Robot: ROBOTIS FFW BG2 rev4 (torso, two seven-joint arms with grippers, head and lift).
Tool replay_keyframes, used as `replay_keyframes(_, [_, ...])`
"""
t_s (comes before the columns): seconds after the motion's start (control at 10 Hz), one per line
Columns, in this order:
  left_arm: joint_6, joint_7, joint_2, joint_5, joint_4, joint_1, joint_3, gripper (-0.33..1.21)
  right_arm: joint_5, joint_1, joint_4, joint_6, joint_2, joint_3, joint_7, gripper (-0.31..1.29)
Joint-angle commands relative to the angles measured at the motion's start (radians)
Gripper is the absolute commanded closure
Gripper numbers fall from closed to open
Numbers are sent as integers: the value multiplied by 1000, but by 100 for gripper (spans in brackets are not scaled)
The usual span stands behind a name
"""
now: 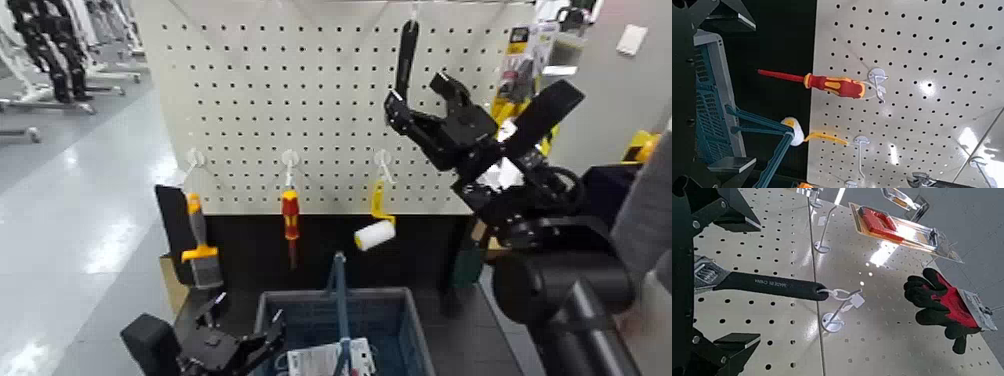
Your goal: Put the black wrench into the crate.
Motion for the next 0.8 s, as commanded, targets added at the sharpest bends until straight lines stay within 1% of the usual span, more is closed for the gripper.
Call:
replay_keyframes(0.1, [1,-1,0,0,0,-1,-2,11,-21,-13,21,-1,3,11,-2,69])
replay_keyframes(0.2, [1,-1,2,-2,0,-3,-2,11,-26,-20,25,10,3,14,4,71])
replay_keyframes(0.3, [0,-1,2,0,0,-4,-2,11,-24,-24,30,7,5,16,8,84])
replay_keyframes(0.4, [0,-1,2,-2,0,-4,-2,11,-23,-24,30,-9,5,17,-2,104])
replay_keyframes(0.6, [-2,-1,2,-2,0,-4,-2,11,-1,-24,22,-16,6,19,-14,110])
replay_keyframes(0.8, [-2,-1,2,-2,0,-4,-2,11,-1,-23,22,-23,6,19,-22,111])
